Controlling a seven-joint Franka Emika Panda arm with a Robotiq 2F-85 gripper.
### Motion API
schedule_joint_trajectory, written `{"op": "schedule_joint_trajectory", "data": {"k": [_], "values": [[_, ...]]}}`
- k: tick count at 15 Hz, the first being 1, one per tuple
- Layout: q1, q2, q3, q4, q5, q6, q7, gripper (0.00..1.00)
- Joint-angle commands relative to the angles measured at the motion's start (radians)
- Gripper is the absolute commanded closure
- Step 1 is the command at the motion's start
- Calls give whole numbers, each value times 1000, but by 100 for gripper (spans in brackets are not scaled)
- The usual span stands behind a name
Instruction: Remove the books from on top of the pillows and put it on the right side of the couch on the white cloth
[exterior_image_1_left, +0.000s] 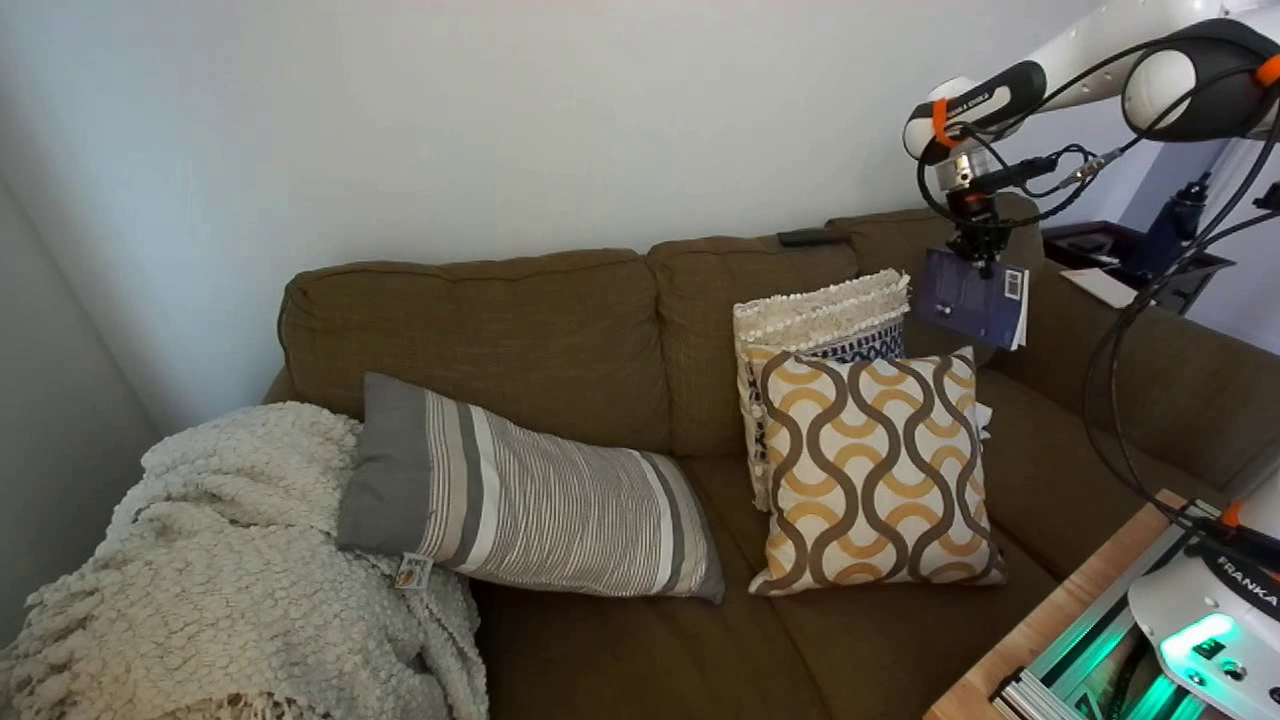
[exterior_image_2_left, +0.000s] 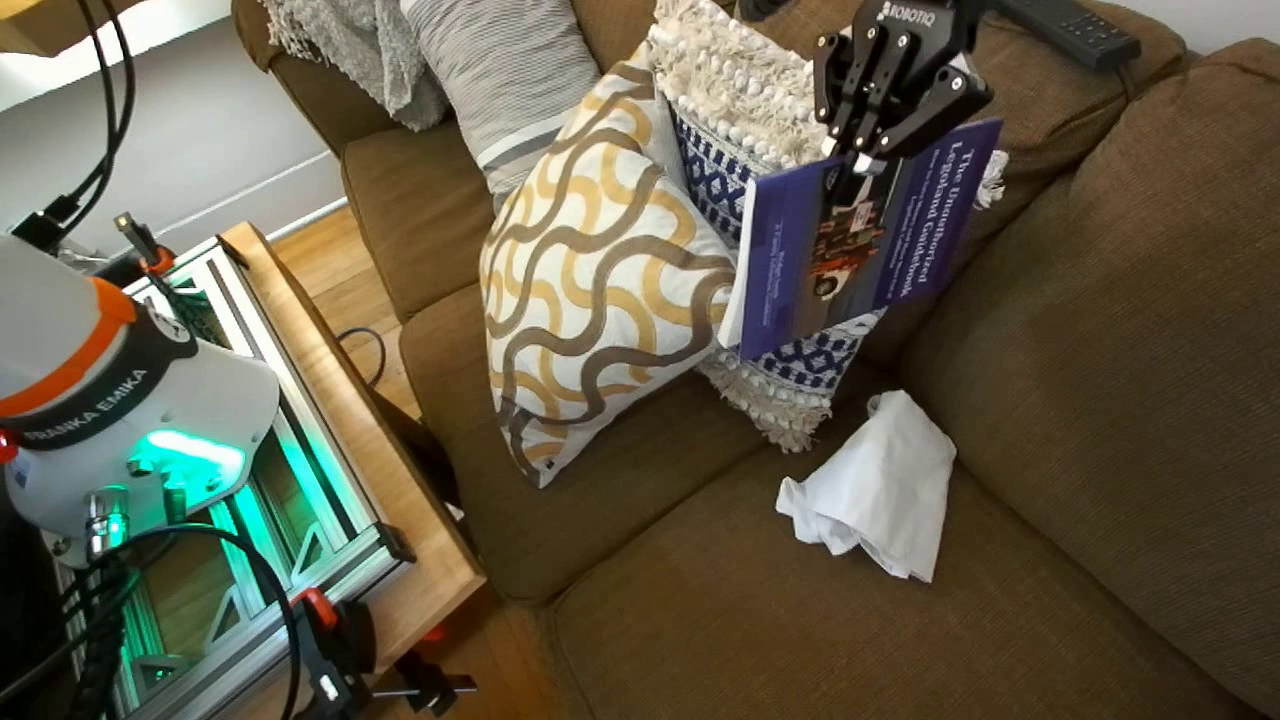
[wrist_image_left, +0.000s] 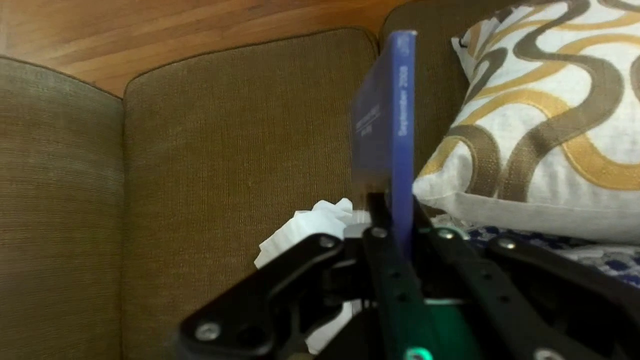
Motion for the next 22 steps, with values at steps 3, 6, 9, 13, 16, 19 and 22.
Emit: {"op": "schedule_joint_trajectory", "data": {"k": [3, 6, 9, 13, 16, 19, 22], "values": [[-132, -11, 59, -145, -147, 55, -159, 97], [-177, 22, 54, -190, -184, 75, -164, 97], [-215, 104, 73, -169, -152, 82, -134, 97], [-292, 228, 97, -127, -99, 218, -174, 97], [-275, 232, 85, -151, -112, 226, -154, 89], [-301, 282, 83, -115, -101, 227, -159, 97], [-314, 236, 115, -169, -101, 302, -254, 97]]}}
